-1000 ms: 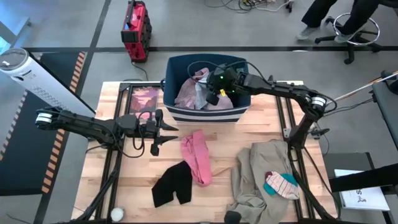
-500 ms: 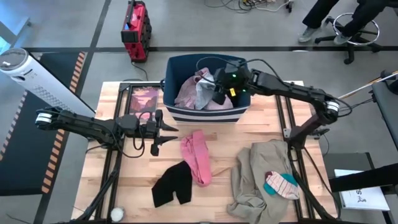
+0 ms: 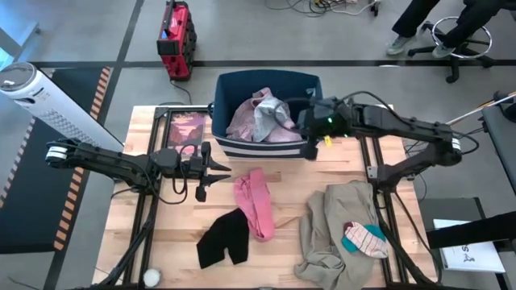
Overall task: Sort clothes
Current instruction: Put the light pink striped sock into the blue bin
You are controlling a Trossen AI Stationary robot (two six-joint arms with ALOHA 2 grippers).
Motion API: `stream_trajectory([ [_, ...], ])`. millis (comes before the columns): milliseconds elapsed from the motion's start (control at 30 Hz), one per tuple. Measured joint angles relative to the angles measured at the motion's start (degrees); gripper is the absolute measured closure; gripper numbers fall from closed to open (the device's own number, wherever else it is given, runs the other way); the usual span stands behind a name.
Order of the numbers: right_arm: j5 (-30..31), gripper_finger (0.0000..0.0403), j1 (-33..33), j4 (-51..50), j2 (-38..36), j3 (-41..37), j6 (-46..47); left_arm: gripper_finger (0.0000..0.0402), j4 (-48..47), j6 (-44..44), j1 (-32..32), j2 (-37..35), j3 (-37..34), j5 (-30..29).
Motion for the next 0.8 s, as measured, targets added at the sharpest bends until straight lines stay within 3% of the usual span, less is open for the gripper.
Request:
stream_trajectory([
  [400,-0.02,0.0369,19.32,-18.56,-0.11,-0.04,17.81,0.0327,-0.03,-0.13,0.00,-0.02,0.00,-0.28],
  [800,-0.19,0.0296,35.90,-26.33,3.90,-0.76,39.06,0.0327,-0.17,-0.13,0.00,-0.02,0.00,-0.31],
])
